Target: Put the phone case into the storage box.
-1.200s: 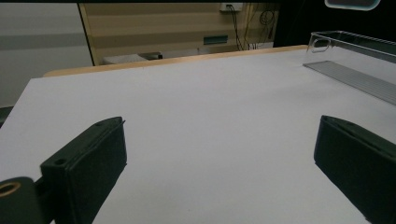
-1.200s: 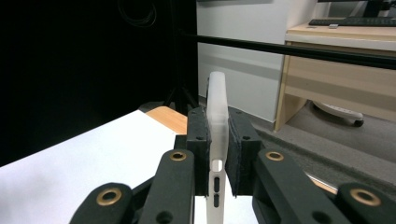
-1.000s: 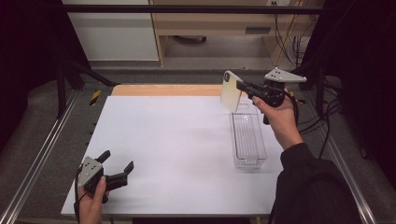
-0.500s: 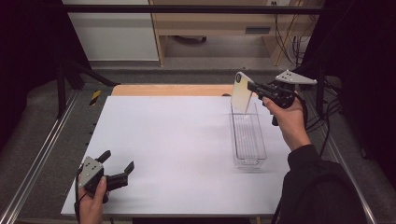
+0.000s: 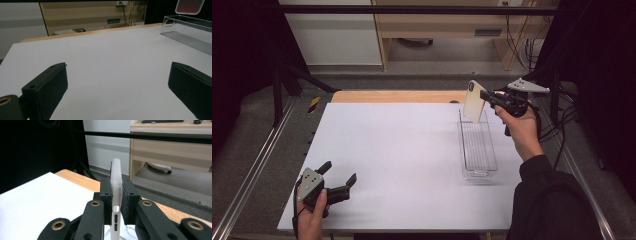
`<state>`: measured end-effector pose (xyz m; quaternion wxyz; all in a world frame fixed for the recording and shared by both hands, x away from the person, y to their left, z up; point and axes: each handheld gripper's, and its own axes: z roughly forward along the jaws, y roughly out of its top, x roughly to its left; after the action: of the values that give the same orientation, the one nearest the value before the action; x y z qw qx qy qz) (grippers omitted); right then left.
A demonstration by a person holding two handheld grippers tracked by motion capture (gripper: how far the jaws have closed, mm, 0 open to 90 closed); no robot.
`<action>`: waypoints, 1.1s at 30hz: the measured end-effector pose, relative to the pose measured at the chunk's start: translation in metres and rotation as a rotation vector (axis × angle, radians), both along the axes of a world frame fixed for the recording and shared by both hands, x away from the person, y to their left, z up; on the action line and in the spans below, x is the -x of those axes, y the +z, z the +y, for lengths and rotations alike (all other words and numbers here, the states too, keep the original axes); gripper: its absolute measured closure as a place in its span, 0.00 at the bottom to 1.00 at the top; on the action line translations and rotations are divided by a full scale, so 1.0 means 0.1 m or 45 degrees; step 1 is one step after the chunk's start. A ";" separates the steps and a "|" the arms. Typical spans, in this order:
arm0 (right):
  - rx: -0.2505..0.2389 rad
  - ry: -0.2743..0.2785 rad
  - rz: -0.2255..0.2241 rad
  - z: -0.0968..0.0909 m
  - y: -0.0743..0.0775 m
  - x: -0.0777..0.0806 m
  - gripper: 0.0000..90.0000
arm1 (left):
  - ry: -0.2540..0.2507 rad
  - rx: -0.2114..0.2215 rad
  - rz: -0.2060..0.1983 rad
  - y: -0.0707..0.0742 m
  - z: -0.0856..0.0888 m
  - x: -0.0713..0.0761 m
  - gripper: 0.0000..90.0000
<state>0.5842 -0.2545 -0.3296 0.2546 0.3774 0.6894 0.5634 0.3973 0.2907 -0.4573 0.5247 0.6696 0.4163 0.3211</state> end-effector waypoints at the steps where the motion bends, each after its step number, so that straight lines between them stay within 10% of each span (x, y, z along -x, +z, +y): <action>1: -0.002 -0.004 0.004 0.00 -0.02 -0.01 0.90 | 0.001 0.004 0.000 0.00 0.00 0.00 0.03; 33: -0.030 -0.058 0.111 -0.01 -0.60 -0.22 0.90 | -0.007 0.004 0.002 -0.01 -0.01 0.00 0.03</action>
<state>0.6063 -0.2551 -0.3893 0.2326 0.4202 0.6844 0.5486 0.3977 0.2894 -0.4578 0.5261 0.6701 0.4155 0.3185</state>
